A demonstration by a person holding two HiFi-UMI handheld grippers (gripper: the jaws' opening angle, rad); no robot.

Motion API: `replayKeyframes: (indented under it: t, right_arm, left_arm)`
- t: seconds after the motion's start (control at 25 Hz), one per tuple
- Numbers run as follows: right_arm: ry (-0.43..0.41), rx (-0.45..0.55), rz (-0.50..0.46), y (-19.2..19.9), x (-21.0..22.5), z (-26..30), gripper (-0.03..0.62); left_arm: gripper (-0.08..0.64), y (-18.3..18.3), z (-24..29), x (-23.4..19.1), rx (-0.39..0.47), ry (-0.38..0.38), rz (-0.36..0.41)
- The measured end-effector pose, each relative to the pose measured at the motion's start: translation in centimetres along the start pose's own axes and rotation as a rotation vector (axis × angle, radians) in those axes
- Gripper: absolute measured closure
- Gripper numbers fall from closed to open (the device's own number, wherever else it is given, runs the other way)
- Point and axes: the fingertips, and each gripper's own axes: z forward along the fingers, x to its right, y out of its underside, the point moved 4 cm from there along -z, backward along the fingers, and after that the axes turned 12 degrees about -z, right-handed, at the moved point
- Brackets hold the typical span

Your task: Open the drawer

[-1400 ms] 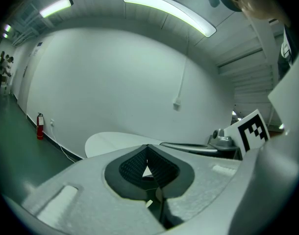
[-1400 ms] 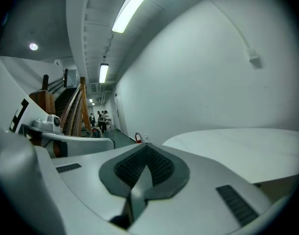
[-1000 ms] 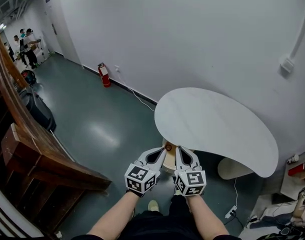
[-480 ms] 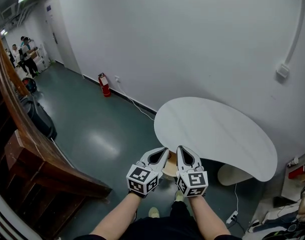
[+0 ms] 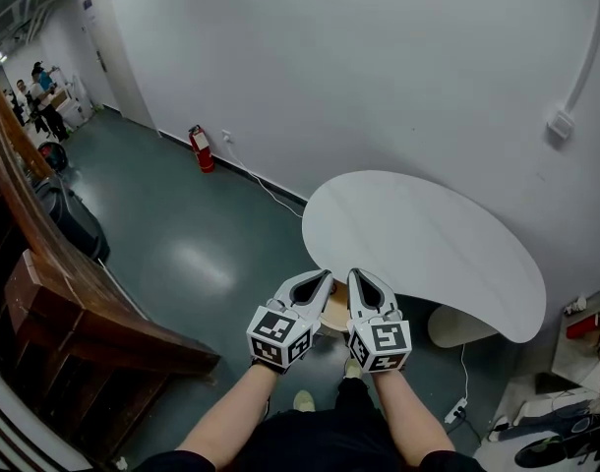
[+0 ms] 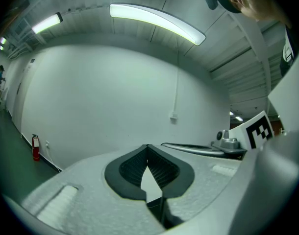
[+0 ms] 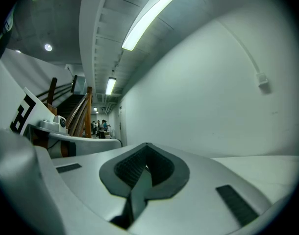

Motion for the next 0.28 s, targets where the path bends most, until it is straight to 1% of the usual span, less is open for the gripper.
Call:
replayKeyframes:
  t: [0.28]
  right_arm:
    - [-0.003,-0.004,0.002,0.03,-0.07,0.33,0.577]
  left_arm:
    - [0.551,0.00,0.11,-0.23,-0.006,0.003,0.000]
